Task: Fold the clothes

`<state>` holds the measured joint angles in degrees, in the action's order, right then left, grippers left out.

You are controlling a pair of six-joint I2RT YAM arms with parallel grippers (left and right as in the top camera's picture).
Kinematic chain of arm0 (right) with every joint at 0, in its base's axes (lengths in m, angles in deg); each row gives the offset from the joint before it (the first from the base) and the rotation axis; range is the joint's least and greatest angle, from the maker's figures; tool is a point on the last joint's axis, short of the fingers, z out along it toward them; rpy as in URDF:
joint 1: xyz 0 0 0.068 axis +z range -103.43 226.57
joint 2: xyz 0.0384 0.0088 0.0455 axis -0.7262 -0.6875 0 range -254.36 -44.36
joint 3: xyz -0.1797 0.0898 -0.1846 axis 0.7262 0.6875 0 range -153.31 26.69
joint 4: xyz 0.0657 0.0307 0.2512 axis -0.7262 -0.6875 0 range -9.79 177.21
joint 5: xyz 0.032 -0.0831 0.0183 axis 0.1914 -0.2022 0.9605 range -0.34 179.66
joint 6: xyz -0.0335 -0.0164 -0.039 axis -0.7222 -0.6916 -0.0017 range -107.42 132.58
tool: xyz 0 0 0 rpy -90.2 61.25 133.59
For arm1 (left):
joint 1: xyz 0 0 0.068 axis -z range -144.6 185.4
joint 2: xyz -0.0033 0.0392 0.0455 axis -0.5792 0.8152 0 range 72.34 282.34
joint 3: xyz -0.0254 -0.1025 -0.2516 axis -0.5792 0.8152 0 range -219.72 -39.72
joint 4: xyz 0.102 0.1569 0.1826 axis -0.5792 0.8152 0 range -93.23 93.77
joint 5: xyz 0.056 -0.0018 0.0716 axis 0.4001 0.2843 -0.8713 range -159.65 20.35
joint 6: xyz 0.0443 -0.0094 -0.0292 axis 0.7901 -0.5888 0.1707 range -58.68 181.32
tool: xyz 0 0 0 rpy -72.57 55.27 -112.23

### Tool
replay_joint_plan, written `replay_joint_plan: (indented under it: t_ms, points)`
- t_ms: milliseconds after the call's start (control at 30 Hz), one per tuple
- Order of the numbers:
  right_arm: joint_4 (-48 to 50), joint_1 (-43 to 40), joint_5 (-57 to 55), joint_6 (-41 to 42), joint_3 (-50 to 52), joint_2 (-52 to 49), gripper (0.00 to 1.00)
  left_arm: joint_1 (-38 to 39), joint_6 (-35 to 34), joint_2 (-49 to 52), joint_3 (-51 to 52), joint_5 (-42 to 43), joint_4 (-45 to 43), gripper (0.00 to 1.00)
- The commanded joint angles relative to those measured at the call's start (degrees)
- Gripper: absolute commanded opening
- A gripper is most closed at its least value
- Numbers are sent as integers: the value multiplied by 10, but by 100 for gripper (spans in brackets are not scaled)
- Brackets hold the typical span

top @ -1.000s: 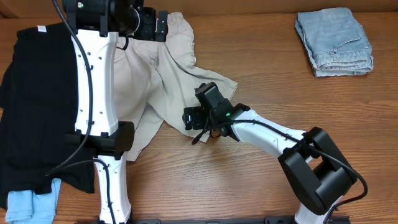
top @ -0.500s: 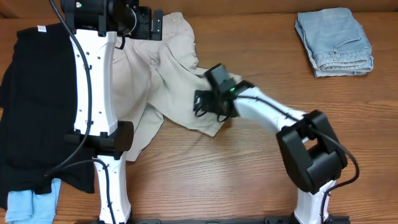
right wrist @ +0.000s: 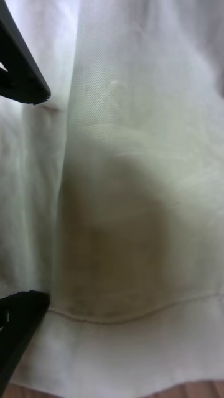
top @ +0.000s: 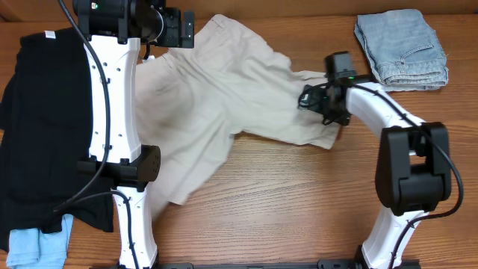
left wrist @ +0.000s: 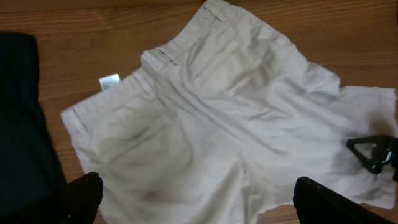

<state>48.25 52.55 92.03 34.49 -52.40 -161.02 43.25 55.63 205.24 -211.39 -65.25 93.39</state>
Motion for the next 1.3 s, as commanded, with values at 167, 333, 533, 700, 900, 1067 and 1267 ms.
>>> replay_joint_plan:
  t_ms: [167, 333, 533, 700, 900, 1067, 1267]
  points:
    - [-104, -28, 17, -63, -87, -3, 100, -2, -8, -1, 2, -3, -3, 100]
    - [-136, -12, 18, -68, -115, 7, 100, -2, -8, -1, 2, -3, -3, 100]
    - [-133, -12, 18, -68, -112, 7, 100, 1, -8, -1, 2, -3, -5, 100]
    - [-132, -12, 18, -68, -112, 7, 100, 2, -8, -1, 2, -2, -9, 100]
    - [-132, -12, 18, -68, -112, 7, 100, 0, -5, -1, 2, -2, -2, 100]
    - [-132, -12, 18, -68, -112, 7, 100, 3, -6, -1, 2, 1, -15, 100]
    - [-132, -12, 18, -68, -112, 7, 100, 5, -5, -1, 2, 1, -27, 100]
